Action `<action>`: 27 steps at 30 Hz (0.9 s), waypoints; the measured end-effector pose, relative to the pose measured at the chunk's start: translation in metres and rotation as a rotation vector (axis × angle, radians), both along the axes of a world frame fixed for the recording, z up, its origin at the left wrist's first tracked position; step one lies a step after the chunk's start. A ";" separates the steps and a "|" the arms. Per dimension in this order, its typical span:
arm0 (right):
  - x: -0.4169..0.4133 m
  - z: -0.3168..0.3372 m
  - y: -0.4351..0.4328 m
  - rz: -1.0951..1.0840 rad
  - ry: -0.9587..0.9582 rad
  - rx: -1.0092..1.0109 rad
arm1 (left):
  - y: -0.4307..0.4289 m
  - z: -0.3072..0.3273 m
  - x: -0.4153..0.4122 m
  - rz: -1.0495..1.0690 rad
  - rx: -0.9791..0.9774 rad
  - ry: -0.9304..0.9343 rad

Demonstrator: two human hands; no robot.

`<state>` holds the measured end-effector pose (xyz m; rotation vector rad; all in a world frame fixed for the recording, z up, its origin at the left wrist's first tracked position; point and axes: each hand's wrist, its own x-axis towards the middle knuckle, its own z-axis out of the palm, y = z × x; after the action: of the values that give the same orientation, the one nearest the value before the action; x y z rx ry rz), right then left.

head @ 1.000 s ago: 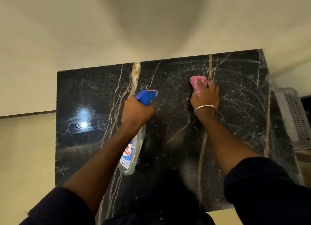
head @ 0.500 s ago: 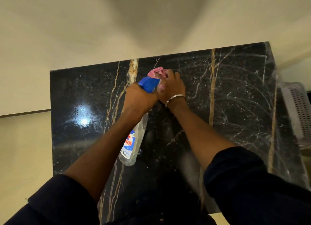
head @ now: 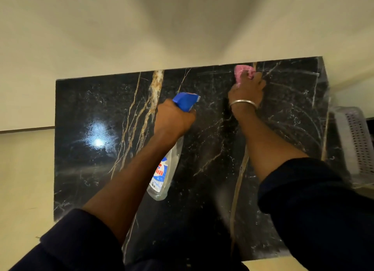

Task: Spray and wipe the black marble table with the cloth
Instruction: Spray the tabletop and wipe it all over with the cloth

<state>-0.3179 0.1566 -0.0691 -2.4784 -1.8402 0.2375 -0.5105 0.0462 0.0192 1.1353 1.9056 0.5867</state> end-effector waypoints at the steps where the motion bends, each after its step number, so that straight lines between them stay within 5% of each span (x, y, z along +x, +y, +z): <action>1: -0.022 0.003 -0.001 0.095 0.016 -0.009 | -0.001 -0.001 0.002 0.009 -0.006 0.011; 8: -0.098 0.009 -0.017 0.602 0.057 -0.132 | -0.002 0.001 0.014 0.077 0.024 0.075; 19: 0.115 -0.004 -0.004 0.068 -0.013 0.021 | -0.006 0.007 0.040 0.047 0.046 0.028; 23: 0.097 -0.004 -0.007 -0.058 -0.008 0.006 | -0.012 0.008 0.046 0.050 0.057 0.018; 27: 0.030 -0.001 -0.040 0.164 0.008 0.013 | -0.018 0.010 0.053 0.045 0.038 0.034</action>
<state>-0.2876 0.1163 -0.0704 -2.3165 -2.0363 0.2398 -0.4573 0.0279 0.0287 1.1358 1.9609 0.6339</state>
